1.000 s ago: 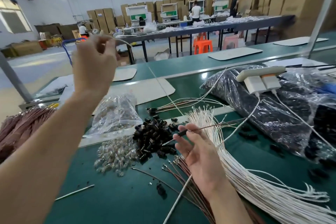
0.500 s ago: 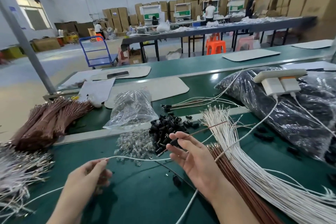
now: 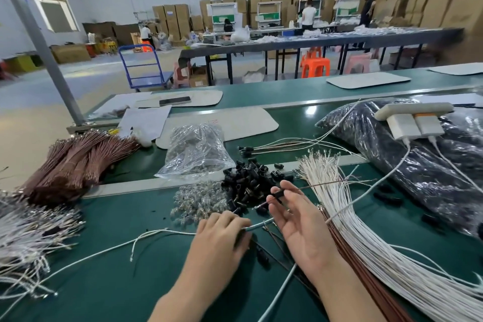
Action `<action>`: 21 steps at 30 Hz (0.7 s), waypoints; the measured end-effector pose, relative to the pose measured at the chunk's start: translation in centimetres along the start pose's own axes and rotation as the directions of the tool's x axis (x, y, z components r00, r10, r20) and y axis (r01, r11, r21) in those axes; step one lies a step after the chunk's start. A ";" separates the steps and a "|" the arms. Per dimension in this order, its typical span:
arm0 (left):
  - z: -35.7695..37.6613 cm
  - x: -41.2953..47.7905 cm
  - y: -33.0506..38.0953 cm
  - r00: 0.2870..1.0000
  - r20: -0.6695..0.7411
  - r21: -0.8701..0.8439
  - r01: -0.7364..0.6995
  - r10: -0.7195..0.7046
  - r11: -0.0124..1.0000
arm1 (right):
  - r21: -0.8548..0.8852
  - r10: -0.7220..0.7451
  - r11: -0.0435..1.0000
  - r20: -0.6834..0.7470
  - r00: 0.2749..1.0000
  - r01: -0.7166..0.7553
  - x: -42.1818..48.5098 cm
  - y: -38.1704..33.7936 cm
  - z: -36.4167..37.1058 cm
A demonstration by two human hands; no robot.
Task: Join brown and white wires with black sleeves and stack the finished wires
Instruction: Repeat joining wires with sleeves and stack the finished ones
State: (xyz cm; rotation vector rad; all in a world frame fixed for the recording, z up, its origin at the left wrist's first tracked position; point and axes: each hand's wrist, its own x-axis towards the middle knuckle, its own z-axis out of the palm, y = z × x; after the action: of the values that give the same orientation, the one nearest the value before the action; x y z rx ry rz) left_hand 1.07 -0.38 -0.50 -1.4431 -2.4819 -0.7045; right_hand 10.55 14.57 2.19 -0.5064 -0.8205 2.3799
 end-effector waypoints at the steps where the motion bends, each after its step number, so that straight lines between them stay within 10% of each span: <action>1: 0.6 0.2 0.2 1.000 -0.018 0.026 -0.025 0.026 0.999 | 0.005 -0.017 1.000 0.000 1.000 0.017 0.0 -0.1 0.0; 12: 2.0 0.5 -0.7 0.998 -0.029 0.051 0.065 -0.063 0.997 | -0.006 -0.080 0.997 0.029 0.996 0.080 0.4 0.1 -0.4; 21: -0.4 -0.4 -3.0 0.919 -0.230 -0.280 0.253 -0.320 0.926 | 0.019 -0.095 0.995 0.049 0.994 0.094 0.3 0.0 -0.8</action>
State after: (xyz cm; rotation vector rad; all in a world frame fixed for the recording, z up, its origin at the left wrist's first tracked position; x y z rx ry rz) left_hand -1.35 -2.20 -1.23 -0.9645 -2.4758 -1.2160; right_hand 10.69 15.12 1.49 -0.3944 -0.8276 2.3188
